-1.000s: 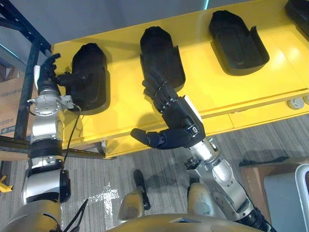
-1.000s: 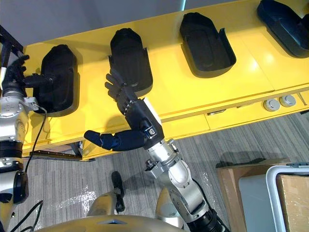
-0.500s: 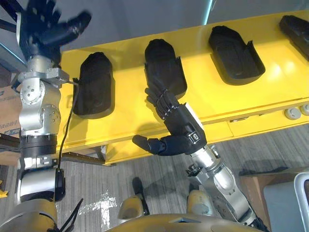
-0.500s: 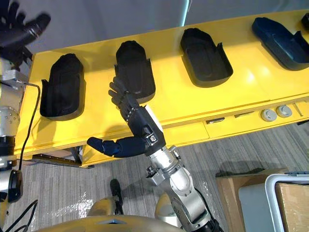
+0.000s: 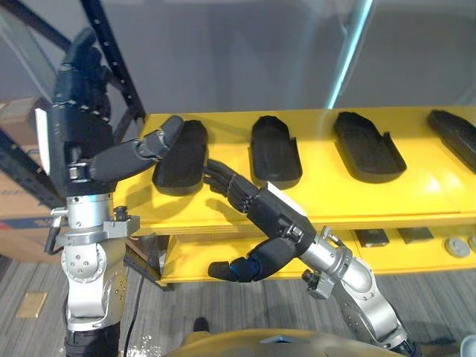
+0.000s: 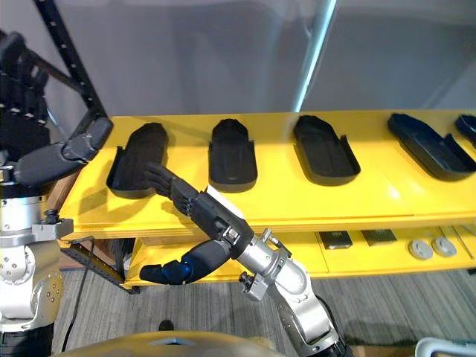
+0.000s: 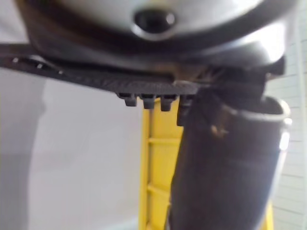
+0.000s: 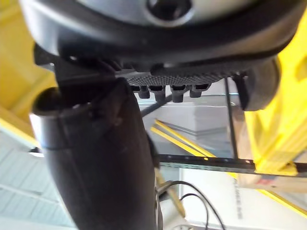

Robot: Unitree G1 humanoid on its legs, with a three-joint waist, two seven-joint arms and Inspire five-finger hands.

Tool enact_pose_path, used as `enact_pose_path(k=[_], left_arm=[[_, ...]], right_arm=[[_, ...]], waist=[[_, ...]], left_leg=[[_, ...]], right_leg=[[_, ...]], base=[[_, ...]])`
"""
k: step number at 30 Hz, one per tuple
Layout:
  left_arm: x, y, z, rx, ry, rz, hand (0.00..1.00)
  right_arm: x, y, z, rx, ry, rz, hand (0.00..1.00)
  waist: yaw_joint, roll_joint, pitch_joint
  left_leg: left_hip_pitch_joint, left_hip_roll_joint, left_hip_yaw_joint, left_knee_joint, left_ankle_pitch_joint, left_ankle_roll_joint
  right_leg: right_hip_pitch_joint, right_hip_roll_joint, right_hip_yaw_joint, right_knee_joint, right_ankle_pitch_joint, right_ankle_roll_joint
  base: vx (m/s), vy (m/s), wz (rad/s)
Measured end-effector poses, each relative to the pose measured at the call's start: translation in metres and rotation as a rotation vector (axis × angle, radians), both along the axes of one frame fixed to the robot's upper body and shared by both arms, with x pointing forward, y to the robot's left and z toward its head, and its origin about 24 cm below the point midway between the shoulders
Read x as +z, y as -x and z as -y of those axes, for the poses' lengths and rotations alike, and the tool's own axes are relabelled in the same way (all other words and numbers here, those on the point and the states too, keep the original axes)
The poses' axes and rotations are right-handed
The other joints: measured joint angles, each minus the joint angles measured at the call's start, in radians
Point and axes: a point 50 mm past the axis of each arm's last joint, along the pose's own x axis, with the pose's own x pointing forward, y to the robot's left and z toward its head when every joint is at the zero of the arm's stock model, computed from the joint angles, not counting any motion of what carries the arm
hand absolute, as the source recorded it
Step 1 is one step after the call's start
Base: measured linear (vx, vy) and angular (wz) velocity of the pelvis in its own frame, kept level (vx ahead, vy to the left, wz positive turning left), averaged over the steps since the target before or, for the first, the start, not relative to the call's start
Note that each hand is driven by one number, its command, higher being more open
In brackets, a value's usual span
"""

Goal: Walk over and take three plastic housings, then place them on the shelf

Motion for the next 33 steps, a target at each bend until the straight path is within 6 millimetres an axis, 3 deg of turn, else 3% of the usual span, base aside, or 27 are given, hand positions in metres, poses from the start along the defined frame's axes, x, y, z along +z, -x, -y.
enact_pose_path(k=[5,8,13,15,21,23,28,33], left_arm=[[0.001,0.012,0.002,0.044,-0.010,0.070,1.00],[0.000,0.013,0.004,0.037,-0.002,0.072,1.00],[-0.006,0.022,0.005,0.041,-0.021,0.030,1.00],[-0.010,0.024,0.006,0.047,-0.059,-0.003,1.00],[-0.020,0.020,0.009,0.014,-0.146,-0.116,1.00],[-0.035,0.021,0.004,0.028,-0.116,-0.204,1.00],[-0.053,0.023,-0.001,0.041,-0.072,-0.297,1.00],[-0.055,0.025,-0.001,0.050,-0.046,-0.299,1.00]], right_arm=[[-0.030,-0.008,0.005,-0.019,0.066,-0.140,1.00],[-0.042,-0.017,0.007,-0.028,0.099,-0.180,1.00],[-0.057,-0.021,0.003,-0.025,0.133,-0.233,1.00],[-0.058,-0.024,0.003,-0.046,0.129,-0.222,1.00],[-0.047,-0.061,0.008,-0.152,0.112,-0.129,1.00],[-0.039,-0.071,0.004,-0.186,0.080,-0.105,1.00],[-0.036,-0.080,0.005,-0.226,0.060,-0.098,1.00],[-0.032,-0.082,0.002,-0.219,0.052,-0.087,1.00]], waist=[[0.013,-0.004,0.004],[0.017,0.008,0.013],[0.025,0.004,0.016],[0.041,0.004,0.017],[0.069,0.029,0.067],[0.078,0.038,0.085],[0.101,0.039,0.100],[0.108,0.049,0.126]], left_leg=[[-0.019,-0.004,-0.041,0.000,0.015,0.003],[-0.027,-0.005,-0.057,0.000,0.022,0.003],[-0.034,-0.006,-0.077,0.000,0.025,0.003],[-0.036,-0.006,-0.085,0.000,0.026,0.002],[-0.067,-0.006,-0.134,0.000,0.047,0.002],[-0.068,-0.008,-0.145,0.001,0.052,0.002],[-0.068,-0.015,-0.169,0.001,0.055,0.002],[-0.067,-0.023,-0.179,0.001,0.058,0.005]], right_leg=[[0.010,0.000,-0.039,-0.002,0.002,0.001],[0.010,0.001,-0.051,-0.002,0.003,-0.003],[0.017,0.003,-0.070,-0.007,0.004,0.000],[0.023,0.006,-0.078,-0.014,0.005,-0.002],[0.027,0.015,-0.126,-0.017,0.004,-0.011],[0.032,0.015,-0.135,-0.015,0.004,-0.011],[0.048,0.012,-0.159,-0.012,0.005,-0.008],[0.047,0.002,-0.168,0.008,-0.007,-0.012]], base=[[-0.02,-0.002,0.20],[-0.03,-0.006,0.16],[0.00,-0.014,0.09],[0.00,-0.021,0.14],[-0.04,-0.025,0.23],[-0.01,-0.024,0.13],[0.02,-0.021,0.13],[-0.02,-0.013,0.08]])
